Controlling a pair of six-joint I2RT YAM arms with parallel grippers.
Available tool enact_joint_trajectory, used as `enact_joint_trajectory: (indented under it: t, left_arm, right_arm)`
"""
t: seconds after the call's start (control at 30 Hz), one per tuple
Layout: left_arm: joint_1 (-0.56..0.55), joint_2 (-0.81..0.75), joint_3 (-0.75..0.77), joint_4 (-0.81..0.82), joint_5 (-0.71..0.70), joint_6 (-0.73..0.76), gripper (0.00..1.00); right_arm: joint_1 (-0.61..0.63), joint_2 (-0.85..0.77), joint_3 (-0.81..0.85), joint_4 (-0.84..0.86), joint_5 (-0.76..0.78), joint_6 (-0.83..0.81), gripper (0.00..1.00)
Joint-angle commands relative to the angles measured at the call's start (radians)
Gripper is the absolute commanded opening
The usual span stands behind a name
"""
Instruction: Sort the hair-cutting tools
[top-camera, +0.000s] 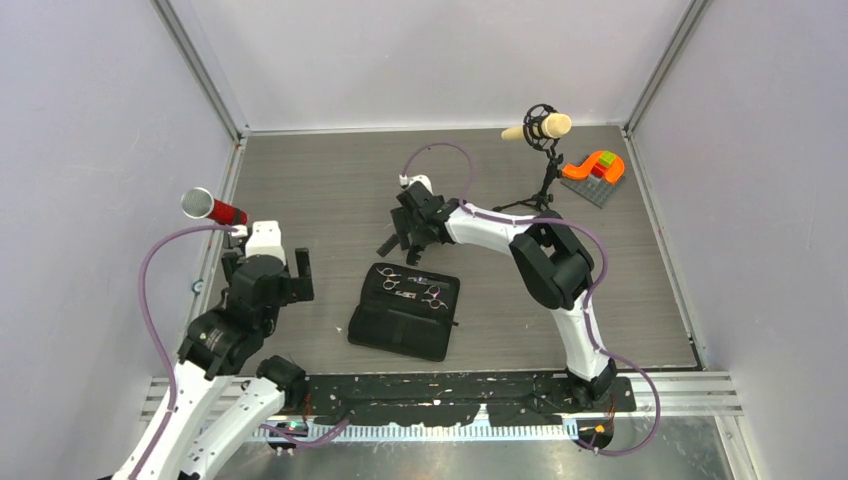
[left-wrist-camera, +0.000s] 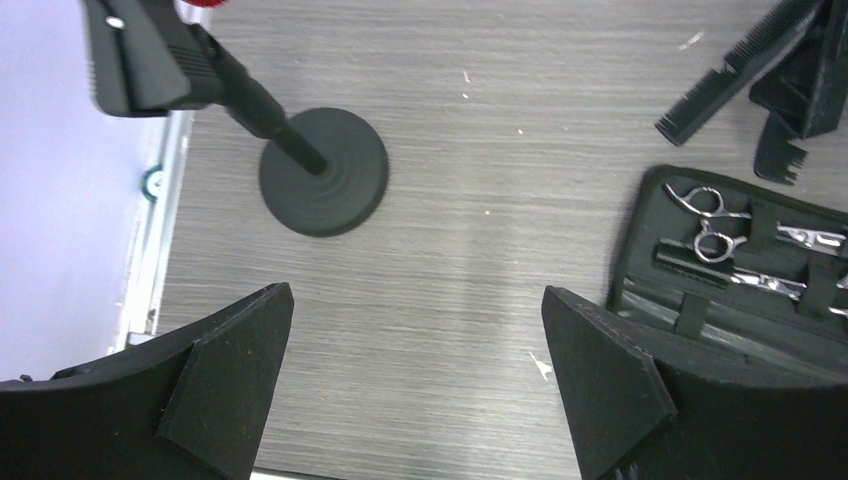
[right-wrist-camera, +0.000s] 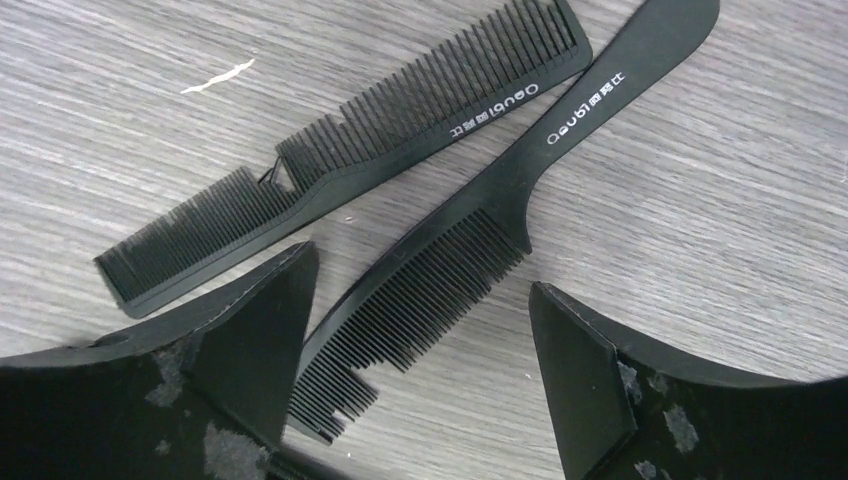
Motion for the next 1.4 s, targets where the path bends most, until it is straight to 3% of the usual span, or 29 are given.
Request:
enact_joint_trajectory:
  t: [0.0,0.27,0.4,0.53,0.87,1.13,1.37]
  left_arm:
    - [0.005,-0.063,-0.010,0.034,-0.102,0.075,1.00]
    - [0.005,-0.136,-0.061,0.105,-0.111,0.072,1.00]
    - [0.005,-0.195,-0.094,0.132,-0.109,0.085,1.00]
    - [0.005,-0.250,-0.120,0.158,-0.110,0.095,1.00]
    - [0.005,-0.283,-0.133,0.174,-0.091,0.106,1.00]
    - [0.005,-0.279,-0.134,0.180,-0.080,0.111,1.00]
    - [0.005,-0.286,-0.134,0.178,-0.078,0.112,1.00]
  right_arm:
    - [0.005,0.031,0.066,-0.080,0.058,0.029,0.85]
    - [-0.057,-0.061,-0.106,-0.120,0.127,0.055,0.68]
    - [-0.126,-0.144,-0.231,-0.120,0.113,0.048,0.48]
    - [-0.180,-0.232,-0.372,-0.119,0.068,0.044,0.36]
    - [-0.196,-0.462,-0.650,-0.180,-0.091,0.086,0.21]
    - [-0.189,-0.641,-0.723,-0.332,-0.169,0.065,0.25]
    - [-0.195,-0.678,-0.639,-0.393,-0.102,0.076,0.63]
